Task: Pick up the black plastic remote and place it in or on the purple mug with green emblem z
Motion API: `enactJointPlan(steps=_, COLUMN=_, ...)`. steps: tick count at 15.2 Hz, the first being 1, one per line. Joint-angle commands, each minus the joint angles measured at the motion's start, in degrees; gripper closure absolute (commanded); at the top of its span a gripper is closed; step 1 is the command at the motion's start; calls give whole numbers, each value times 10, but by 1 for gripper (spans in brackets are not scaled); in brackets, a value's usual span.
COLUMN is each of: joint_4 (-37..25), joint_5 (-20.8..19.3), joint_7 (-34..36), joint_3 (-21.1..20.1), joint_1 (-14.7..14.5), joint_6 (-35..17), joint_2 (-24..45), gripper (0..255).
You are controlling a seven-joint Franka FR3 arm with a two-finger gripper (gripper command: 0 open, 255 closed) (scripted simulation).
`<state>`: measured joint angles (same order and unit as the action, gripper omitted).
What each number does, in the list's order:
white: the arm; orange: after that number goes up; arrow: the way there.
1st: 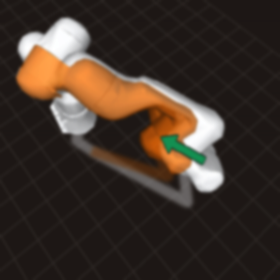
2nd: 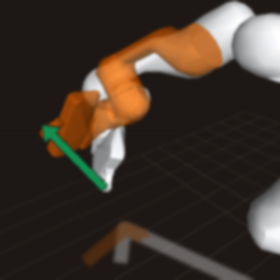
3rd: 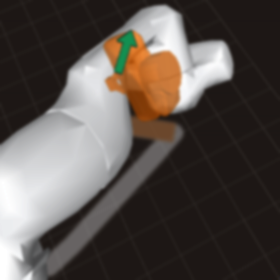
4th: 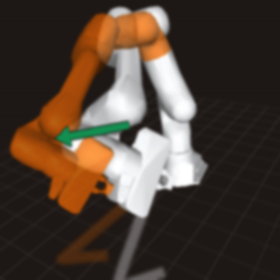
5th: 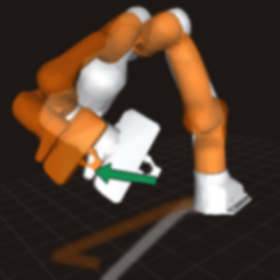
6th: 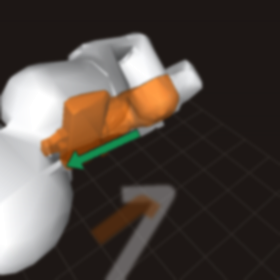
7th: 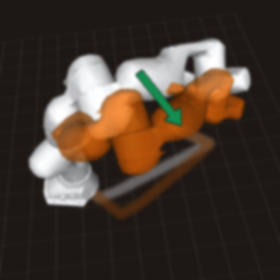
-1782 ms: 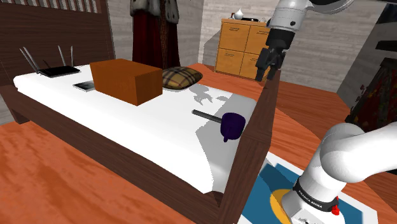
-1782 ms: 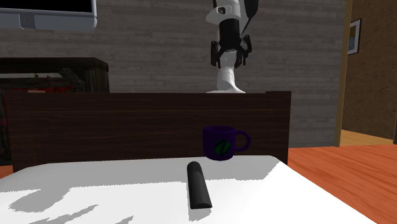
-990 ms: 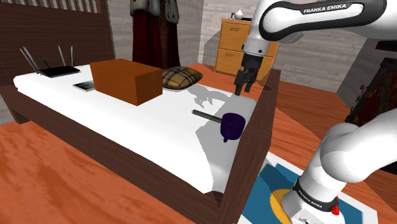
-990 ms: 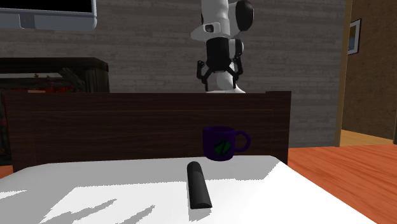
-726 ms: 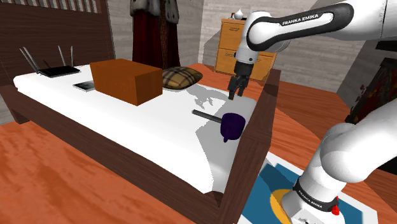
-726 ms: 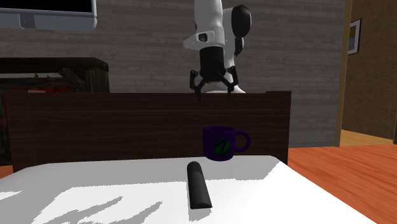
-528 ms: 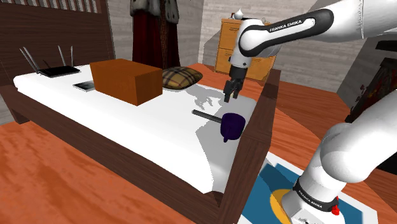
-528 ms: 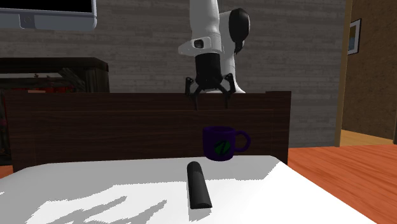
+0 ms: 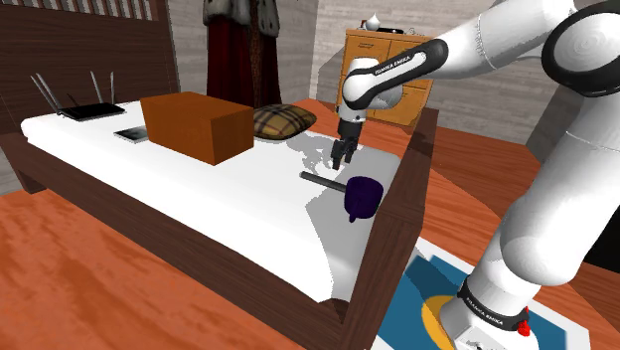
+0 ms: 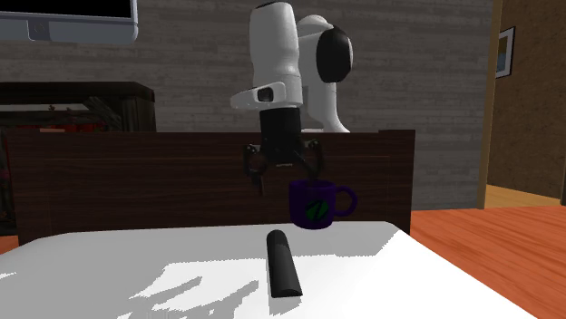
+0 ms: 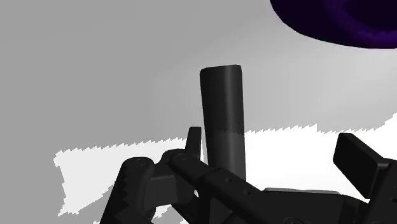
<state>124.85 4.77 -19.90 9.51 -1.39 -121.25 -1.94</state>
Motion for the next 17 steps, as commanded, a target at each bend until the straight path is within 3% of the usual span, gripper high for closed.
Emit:
enactJointPlan(steps=1, joint_4=-23, joint_5=9, joint_7=-20, joint_3=2, joint_1=1, joint_6=-20, joint_2=46, gripper=0)
enactJointPlan(steps=4, joint_4=-64, joint_5=22, joint_7=-47, joint_3=1, joint_1=4, joint_6=-37, joint_2=110, gripper=0)
enactJointPlan(steps=11, joint_4=-43, joint_5=32, joint_7=-54, joint_3=-3, joint_1=4, joint_6=-87, joint_2=138, gripper=0)
enactJointPlan(steps=17, joint_4=-41, joint_5=32, joint_7=-54, joint_3=-3, joint_1=4, joint_6=-90, joint_2=141, gripper=0)
